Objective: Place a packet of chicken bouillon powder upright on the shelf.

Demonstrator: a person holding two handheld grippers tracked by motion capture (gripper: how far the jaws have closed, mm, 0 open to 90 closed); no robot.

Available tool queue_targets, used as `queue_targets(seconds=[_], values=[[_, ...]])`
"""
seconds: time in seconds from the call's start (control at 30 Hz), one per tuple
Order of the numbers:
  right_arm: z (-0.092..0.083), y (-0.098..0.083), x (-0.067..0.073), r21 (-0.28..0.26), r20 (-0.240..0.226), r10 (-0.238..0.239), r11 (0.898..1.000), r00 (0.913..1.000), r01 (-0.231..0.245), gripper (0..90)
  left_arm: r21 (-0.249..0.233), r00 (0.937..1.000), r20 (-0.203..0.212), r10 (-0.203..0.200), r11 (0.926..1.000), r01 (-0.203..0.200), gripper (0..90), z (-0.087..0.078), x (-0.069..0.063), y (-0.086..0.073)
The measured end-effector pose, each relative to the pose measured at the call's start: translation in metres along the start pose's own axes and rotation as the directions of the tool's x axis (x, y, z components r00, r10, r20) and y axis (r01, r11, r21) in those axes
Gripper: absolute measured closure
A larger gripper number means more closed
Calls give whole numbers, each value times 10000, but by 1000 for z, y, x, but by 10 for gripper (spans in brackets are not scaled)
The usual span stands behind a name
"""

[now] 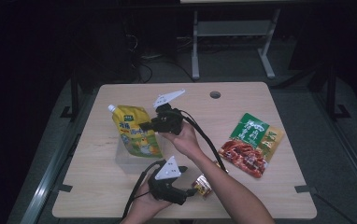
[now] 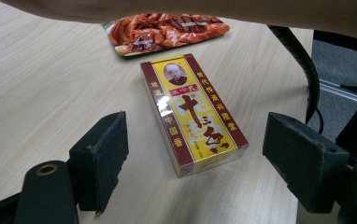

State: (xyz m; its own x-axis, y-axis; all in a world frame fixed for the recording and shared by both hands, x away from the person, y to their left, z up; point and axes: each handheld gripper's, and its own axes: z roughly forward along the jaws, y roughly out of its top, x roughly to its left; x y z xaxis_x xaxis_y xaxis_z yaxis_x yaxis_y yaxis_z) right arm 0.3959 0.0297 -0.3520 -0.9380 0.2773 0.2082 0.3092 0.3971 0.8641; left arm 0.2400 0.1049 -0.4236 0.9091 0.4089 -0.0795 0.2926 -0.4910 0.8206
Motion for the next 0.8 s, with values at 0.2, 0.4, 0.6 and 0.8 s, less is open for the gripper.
queue_targets(seconds=[0.2, 0.4, 0.6, 0.8], values=[[2, -2, 1, -107, -19, -257, 9996, 9997, 257, 893, 7, 10000, -25, 15, 10000, -15, 219, -1, 1, 0], [4, -7, 2, -115, 329, -196, 9997, 9993, 200, 894, -31, 10000, -61, -23, 10000, 23, 220, -1, 1, 0], [4, -6, 5, -221, 328, -442, 9987, 9985, 450, 891, 60, 10000, -68, -6, 10000, 7, 228, -1, 2, 0], [6, -8, 7, 440, 254, -617, 9972, 9978, 605, 750, 43, 9999, -139, -71, 10000, 71, 232, -3, 6, -1]])
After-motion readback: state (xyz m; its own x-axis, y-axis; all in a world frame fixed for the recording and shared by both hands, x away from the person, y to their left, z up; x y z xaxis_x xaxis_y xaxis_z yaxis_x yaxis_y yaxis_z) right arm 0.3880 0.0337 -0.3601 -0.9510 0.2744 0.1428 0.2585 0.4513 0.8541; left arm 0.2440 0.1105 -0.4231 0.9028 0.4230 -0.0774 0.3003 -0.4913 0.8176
